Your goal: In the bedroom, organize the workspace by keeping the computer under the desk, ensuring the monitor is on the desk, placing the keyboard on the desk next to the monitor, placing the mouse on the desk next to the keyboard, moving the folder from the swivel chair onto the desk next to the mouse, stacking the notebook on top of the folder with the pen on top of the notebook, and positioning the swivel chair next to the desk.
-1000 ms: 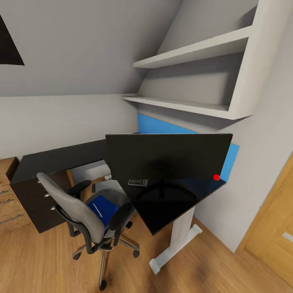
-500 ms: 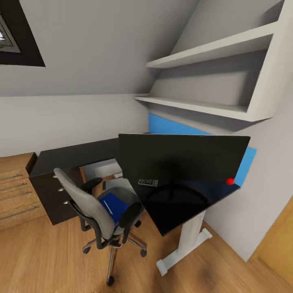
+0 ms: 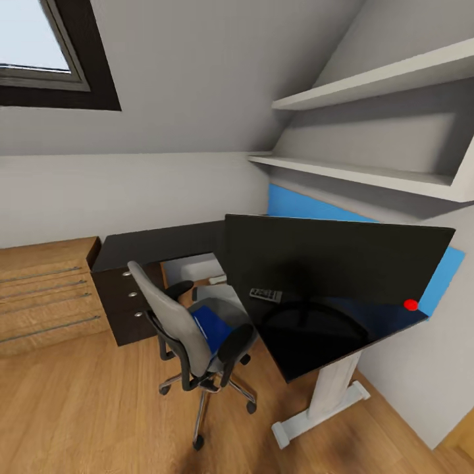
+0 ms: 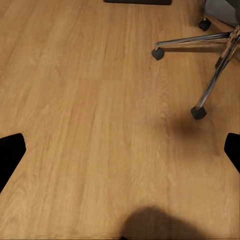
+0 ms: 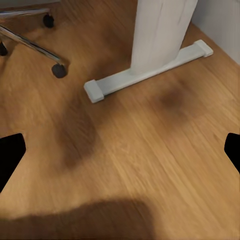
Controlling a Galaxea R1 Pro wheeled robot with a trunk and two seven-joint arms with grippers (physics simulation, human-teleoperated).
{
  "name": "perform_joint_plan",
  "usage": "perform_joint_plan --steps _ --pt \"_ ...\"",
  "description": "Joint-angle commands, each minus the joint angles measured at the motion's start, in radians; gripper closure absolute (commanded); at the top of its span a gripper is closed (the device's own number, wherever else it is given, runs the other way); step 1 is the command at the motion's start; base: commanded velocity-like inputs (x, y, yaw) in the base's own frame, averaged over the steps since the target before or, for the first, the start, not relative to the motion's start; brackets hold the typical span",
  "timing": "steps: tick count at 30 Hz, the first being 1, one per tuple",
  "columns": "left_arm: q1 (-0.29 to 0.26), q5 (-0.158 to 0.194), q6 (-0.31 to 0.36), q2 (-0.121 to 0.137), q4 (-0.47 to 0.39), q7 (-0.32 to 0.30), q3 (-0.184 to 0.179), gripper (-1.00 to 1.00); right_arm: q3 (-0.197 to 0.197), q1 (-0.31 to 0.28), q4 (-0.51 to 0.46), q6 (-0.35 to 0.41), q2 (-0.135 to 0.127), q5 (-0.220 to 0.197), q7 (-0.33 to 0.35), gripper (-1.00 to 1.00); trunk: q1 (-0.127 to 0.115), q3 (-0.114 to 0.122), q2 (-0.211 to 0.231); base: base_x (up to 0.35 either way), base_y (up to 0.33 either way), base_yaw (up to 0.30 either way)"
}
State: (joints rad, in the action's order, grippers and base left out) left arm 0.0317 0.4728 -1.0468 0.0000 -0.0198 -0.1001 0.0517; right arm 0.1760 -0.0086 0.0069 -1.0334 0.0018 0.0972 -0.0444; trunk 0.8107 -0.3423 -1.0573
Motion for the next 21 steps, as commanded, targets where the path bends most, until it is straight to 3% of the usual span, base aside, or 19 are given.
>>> perform_joint_plan --steps 1,8,21 --pt "0.001 0.006 0.000 0.000 -0.002 -0.010 0.005 -1.00 0.007 -0.001 0.001 -0.002 0.000 0.010 -0.005 -1.00 0.000 -0.001 -0.001 -0.262 0.000 0.277" --pt "0.001 0.006 0.000 0.000 -0.002 -0.010 0.005 -1.00 0.007 -0.001 0.001 -0.002 0.000 0.010 -0.005 -1.00 0.000 -0.001 -0.001 -0.216 0.000 0.277" --pt "0.001 0.006 0.000 0.001 -0.002 -0.010 0.005 -1.00 0.008 -0.001 0.001 -0.002 0.001 0.010 -0.005 -1.00 0.000 -0.001 -0.001 -0.020 0.000 0.278"
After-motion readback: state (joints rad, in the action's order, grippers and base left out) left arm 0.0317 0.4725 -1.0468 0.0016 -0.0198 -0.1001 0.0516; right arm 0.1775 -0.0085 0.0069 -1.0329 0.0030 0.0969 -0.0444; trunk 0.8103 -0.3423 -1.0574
